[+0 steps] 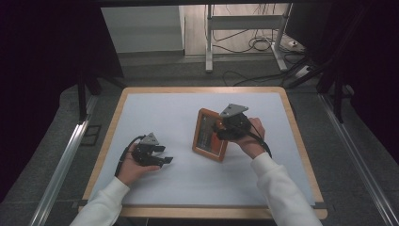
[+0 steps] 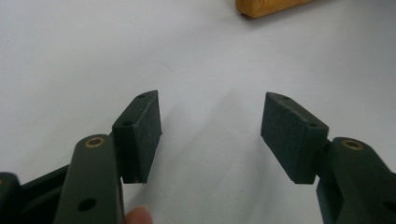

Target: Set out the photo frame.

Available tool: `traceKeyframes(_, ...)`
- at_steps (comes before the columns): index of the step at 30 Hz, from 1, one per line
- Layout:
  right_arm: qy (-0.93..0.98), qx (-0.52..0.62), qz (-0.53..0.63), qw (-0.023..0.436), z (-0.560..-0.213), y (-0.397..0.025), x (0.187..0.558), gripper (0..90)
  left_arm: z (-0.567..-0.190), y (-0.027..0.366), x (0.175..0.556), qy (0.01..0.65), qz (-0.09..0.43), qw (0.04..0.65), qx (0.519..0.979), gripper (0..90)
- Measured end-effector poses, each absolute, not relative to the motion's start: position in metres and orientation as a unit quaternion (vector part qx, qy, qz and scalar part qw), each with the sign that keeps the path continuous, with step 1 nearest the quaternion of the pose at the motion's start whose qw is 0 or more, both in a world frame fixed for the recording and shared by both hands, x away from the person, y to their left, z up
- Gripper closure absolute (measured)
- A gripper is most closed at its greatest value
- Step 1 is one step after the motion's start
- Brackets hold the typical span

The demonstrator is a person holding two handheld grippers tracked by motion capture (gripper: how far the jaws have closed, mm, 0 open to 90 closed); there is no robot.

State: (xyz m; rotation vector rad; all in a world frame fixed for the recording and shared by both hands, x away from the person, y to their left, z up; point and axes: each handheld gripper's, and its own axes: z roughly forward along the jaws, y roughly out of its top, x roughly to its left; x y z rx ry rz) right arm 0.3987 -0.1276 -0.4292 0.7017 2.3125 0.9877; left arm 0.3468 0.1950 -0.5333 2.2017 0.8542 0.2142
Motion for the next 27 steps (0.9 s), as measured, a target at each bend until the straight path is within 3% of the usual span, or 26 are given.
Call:
traceKeyframes(18, 0.806, 0.319, 0.421, 0.269, -0.432, -0.167, 0.356, 20.1, -0.533, 0.194, 0.347, 0.336, 0.083, 0.377, 0.859, 37.3)
traceKeyframes(22, 0.808, 0.320, 0.424, 0.254, -0.441, -0.174, 0.339, 25.8, -0.534, 0.193, 0.346, 0.335, 0.084, 0.376, 0.860, 37.3)
traceKeyframes(27, 0.815, 0.315, 0.429, 0.227, -0.452, -0.177, 0.321, 44.3, -0.534, 0.193, 0.346, 0.333, 0.083, 0.373, 0.862, 37.2)
